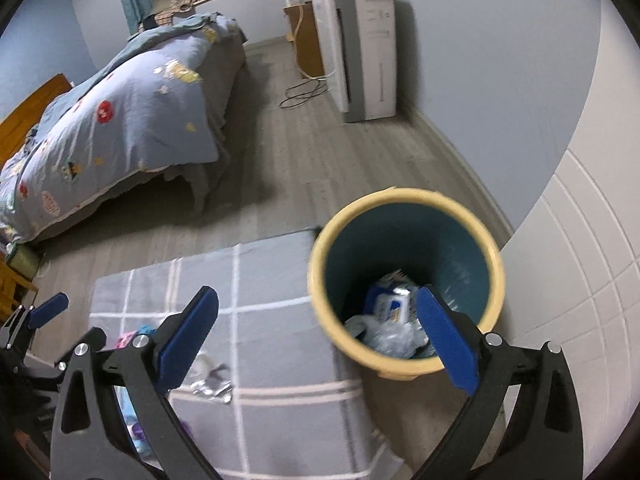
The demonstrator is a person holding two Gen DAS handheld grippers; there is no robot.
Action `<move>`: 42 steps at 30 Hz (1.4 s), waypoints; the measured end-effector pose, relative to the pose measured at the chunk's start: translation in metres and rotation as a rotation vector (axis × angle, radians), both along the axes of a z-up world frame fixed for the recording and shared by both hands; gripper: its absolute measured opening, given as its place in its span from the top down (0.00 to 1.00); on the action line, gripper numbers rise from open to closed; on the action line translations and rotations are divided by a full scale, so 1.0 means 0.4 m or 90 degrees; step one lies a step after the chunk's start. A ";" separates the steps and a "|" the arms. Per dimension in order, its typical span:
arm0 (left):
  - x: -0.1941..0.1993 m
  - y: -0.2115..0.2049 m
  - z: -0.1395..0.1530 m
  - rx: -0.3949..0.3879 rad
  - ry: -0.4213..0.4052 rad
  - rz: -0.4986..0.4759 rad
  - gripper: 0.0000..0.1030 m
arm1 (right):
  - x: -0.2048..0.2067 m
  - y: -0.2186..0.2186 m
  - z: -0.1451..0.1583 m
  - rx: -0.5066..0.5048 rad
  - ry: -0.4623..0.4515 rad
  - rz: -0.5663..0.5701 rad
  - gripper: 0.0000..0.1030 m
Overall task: Collect trash
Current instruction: 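Move both open tools back over the trash on the cushion, then grasp the pink candy wrapper with the left tool while the right tool grasps the white crumpled tissue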
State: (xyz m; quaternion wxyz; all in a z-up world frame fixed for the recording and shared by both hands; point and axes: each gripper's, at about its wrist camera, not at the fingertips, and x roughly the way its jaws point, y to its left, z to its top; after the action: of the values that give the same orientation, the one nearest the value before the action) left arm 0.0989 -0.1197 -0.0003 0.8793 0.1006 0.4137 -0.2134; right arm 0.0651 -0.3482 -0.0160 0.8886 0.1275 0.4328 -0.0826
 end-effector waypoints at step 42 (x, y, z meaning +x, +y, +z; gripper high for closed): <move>-0.009 0.387 -0.190 0.022 0.144 0.142 0.07 | 0.106 0.377 -0.245 -0.033 0.183 0.145 0.05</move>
State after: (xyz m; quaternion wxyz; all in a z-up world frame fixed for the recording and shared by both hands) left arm 0.0952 0.0351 -0.0765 0.8434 0.0445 0.5226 -0.1169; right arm 0.1076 -0.1972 -0.1141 0.8240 0.0416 0.5650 -0.0096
